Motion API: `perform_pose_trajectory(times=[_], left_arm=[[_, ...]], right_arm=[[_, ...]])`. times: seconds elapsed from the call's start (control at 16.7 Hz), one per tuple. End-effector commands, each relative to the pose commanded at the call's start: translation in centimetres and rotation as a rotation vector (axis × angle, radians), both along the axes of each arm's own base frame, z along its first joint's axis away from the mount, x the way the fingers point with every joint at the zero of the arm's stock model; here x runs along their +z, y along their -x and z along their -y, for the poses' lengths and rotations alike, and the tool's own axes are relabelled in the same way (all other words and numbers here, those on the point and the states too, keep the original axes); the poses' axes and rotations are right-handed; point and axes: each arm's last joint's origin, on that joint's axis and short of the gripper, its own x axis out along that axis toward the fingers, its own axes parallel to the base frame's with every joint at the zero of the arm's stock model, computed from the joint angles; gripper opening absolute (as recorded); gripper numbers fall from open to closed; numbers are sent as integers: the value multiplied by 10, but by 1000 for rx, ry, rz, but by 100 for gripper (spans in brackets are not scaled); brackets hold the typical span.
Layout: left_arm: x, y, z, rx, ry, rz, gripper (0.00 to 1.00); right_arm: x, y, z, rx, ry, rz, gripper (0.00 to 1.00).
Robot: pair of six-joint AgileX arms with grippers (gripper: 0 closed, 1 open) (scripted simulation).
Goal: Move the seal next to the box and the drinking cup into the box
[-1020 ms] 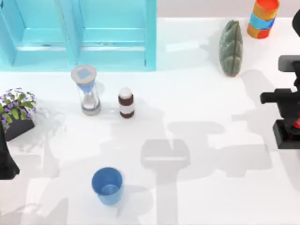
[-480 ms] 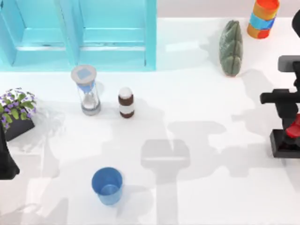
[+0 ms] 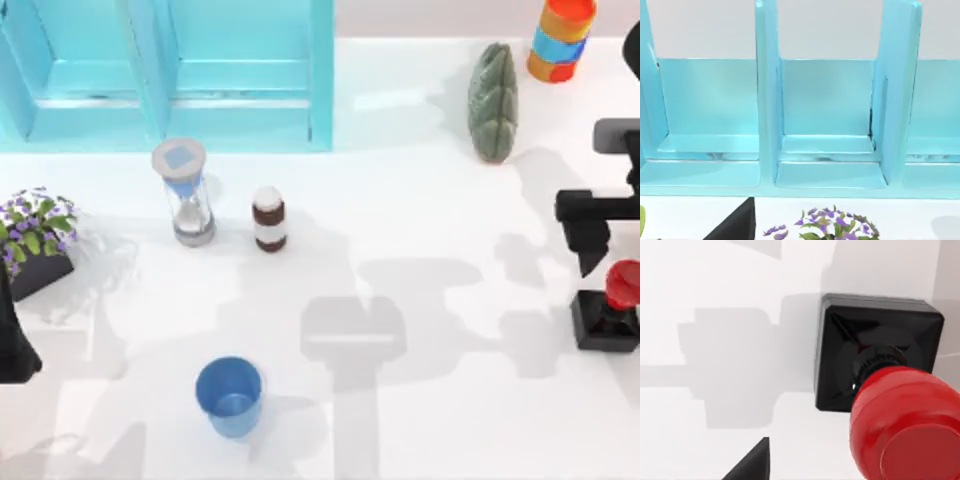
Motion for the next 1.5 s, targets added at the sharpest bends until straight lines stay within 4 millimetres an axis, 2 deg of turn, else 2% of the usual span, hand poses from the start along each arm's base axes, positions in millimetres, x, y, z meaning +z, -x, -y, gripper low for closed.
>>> perform_pose_trajectory(times=[0.36,0.48,0.6,0.84,0.96,1.32,1.5], left_arm=[[0,0,0,0,0,0,100],[0,0,0,0,0,0,100],[0,0,0,0,0,0,100],[0,0,0,0,0,0,100],[0,0,0,0,0,0,100],[0,0,0,0,0,0,100],[0,0,0,0,0,0,100]], right_arm=[[1,0,0,1,0,0,100],[9,-2,-1,4,1,-4,100],[28,-5,-2,3,2,-6,100],[80,-4,-1,0,1,-6,100],[96,-1,0,0,0,-2,100],[99,0,-2,3,0,-2,100],[96,-1,-24,12,1,6,100]])
